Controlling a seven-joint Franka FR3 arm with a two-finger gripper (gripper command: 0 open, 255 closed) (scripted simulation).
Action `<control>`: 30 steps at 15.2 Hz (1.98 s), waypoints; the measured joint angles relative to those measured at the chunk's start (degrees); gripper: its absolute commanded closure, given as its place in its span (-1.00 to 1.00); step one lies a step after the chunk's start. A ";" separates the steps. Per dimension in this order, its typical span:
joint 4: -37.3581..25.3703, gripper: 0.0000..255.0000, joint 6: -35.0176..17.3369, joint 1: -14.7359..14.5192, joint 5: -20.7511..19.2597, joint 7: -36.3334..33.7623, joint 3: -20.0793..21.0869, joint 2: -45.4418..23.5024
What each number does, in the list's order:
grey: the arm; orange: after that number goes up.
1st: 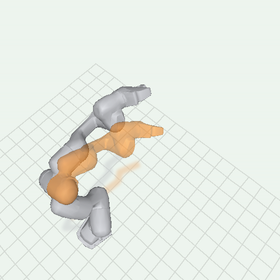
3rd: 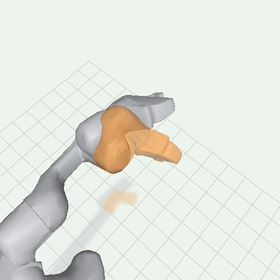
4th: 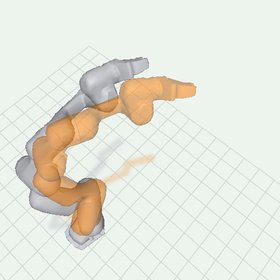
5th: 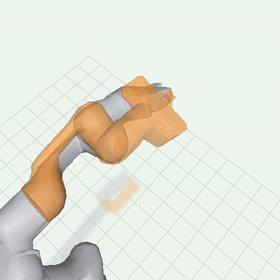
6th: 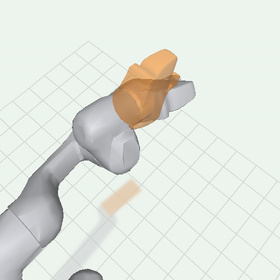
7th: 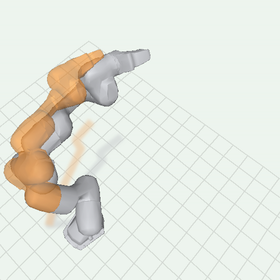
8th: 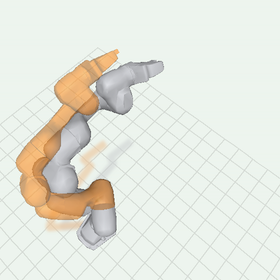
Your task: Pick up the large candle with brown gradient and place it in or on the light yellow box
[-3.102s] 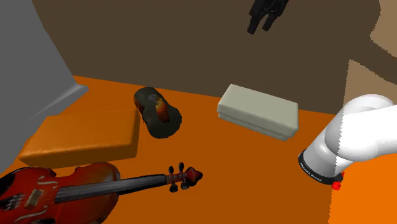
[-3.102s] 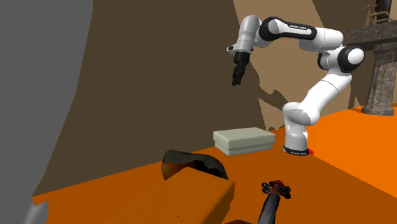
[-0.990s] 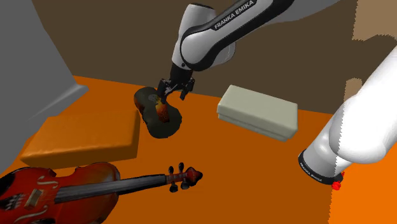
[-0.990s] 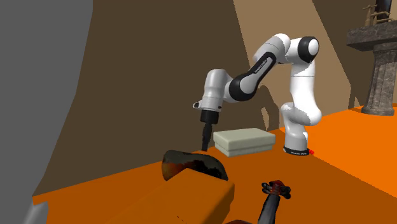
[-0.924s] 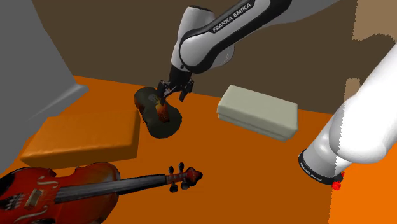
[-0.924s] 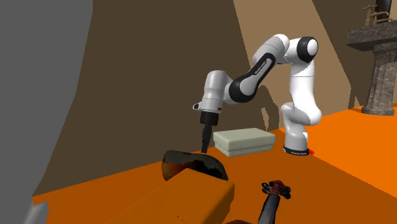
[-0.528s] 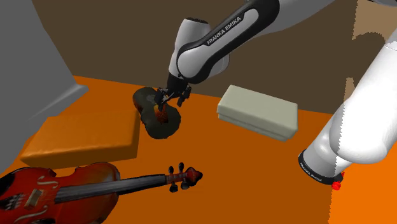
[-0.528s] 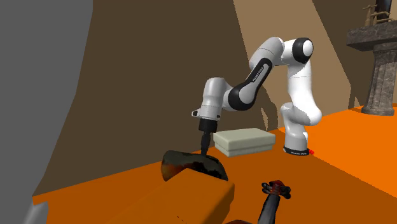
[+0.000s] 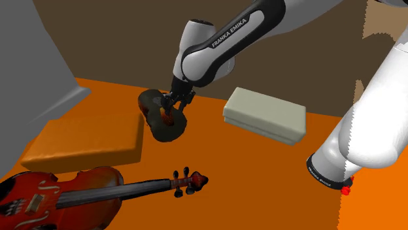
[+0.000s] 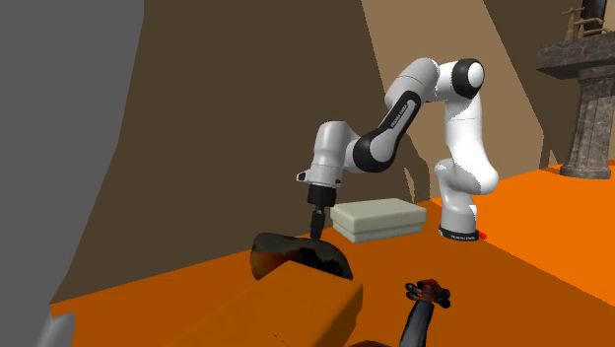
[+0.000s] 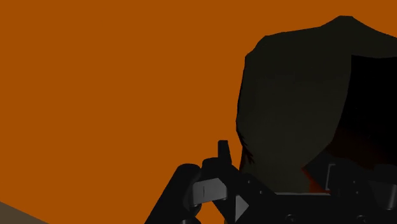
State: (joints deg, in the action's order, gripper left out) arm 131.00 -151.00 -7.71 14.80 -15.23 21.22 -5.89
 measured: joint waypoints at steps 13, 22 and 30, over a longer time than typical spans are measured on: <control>-0.60 1.00 2.28 0.07 0.16 -0.23 0.03 1.47; -3.21 1.00 8.92 0.45 0.43 -0.82 -0.19 5.63; -6.33 1.00 15.22 0.70 0.46 -1.64 -0.47 8.94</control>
State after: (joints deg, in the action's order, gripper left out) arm 124.66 -135.78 -7.01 15.25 -16.87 20.75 3.06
